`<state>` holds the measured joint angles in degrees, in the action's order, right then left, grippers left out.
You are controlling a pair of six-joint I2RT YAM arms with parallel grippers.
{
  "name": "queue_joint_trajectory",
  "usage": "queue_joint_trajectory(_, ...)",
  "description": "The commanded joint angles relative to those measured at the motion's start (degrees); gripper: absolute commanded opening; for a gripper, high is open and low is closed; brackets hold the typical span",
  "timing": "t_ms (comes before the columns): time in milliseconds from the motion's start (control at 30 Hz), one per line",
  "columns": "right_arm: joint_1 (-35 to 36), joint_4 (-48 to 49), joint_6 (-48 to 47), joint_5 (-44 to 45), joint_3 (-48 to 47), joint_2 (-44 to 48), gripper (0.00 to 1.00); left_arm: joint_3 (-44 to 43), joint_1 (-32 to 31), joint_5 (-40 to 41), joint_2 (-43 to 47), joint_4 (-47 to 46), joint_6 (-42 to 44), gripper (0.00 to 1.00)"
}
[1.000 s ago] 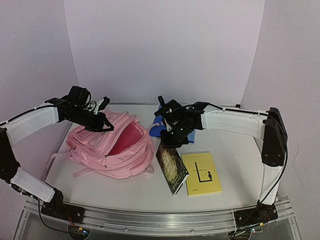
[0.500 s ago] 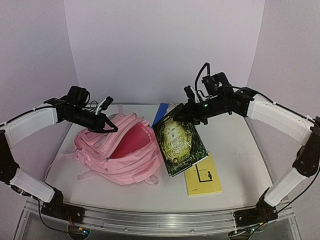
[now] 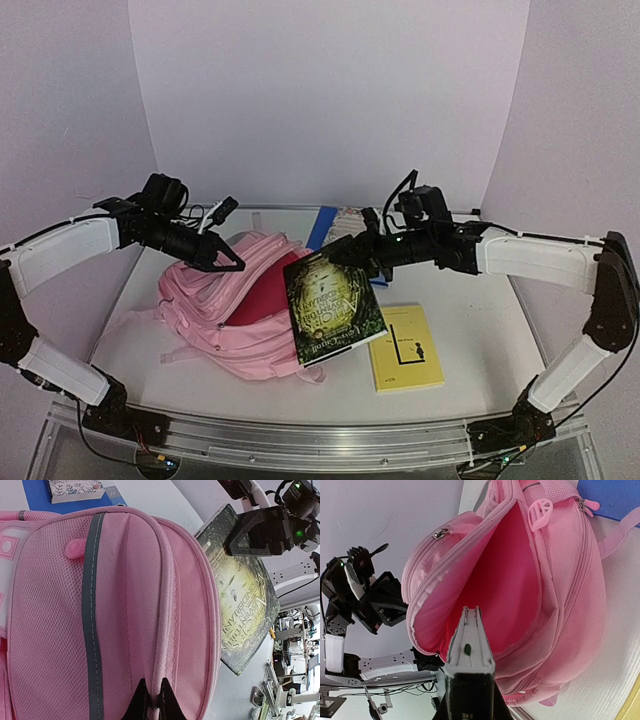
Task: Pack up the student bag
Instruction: Place the book in the student bag.
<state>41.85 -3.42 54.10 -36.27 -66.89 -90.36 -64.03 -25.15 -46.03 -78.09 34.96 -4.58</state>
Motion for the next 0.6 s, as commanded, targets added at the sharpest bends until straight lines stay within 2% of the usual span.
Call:
queue_joint_trajectory(0,1.3,16.0,9.6,1.3,-0.7,-2.1,0.00,-3.1,-1.2,-7.0,1.2,-5.4,2.9,0.00)
queue_joint_trajectory(267,4.4,19.6,13.2,10.2,-3.7,-10.4,0.00,-3.1,-2.9,-7.5,0.8,-5.0,3.2,0.00)
queue_joint_trajectory(567,7.8,31.5,20.5,20.8,-5.3,-18.7,0.00,-3.3,-3.5,-8.6,-0.1,-5.0,3.1,0.00)
